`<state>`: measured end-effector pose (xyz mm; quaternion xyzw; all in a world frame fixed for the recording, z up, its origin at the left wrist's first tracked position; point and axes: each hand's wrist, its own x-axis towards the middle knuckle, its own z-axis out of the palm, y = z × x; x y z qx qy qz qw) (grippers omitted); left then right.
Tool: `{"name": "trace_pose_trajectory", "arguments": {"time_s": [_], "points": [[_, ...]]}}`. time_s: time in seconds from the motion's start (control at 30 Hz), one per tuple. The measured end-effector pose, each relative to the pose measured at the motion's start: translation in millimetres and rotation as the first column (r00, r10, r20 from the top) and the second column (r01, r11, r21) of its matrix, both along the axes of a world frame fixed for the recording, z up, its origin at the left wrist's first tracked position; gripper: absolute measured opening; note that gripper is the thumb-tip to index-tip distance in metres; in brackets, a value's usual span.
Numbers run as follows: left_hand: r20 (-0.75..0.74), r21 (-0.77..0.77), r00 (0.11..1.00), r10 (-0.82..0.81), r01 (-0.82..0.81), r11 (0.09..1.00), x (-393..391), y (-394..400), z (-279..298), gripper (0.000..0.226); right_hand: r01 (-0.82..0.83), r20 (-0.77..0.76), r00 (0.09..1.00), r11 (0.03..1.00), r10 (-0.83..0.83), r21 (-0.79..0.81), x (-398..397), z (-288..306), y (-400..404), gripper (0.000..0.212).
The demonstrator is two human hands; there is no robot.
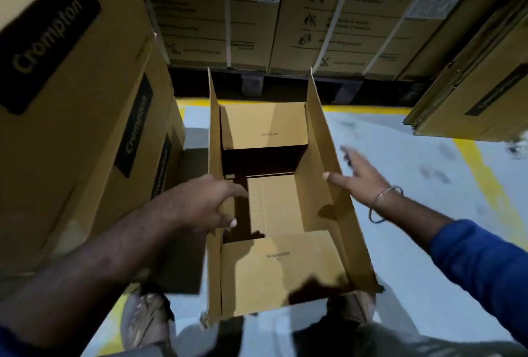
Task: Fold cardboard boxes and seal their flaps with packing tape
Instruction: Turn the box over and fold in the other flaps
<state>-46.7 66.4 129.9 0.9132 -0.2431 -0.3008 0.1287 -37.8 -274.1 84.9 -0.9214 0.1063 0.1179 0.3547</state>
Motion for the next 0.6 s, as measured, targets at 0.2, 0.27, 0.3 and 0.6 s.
{"name": "trace_pose_trajectory", "arguments": {"time_s": [0.2, 0.27, 0.3, 0.6], "points": [[-0.006, -0.415, 0.996, 0.093, -0.087, 0.906, -17.5, -20.0, -24.3, 0.047, 0.022, -0.166, 0.986, 0.972, 0.018, 0.232, -44.7, -30.0, 24.6, 0.069], [-0.053, -0.574, 0.979, 0.197, -0.191, 0.796, -28.5, -34.1, -30.0, 0.039, -0.033, -0.175, 0.982, 0.980, 0.068, 0.197, -46.7, -33.0, 30.2, 0.062], [-0.080, -0.633, 0.958, 0.277, -0.263, 0.728, -34.9, -41.4, -34.9, 0.035, -0.062, -0.176, 0.980, 0.983, 0.093, 0.174, -47.8, -32.8, 32.3, 0.057], [0.016, -0.295, 0.845, 0.535, -0.507, 0.810, -74.1, -47.9, -86.0, 0.085, 0.075, -0.245, 0.964, 0.990, -0.102, -0.119, -73.4, -55.0, 25.4, 0.087]]}}
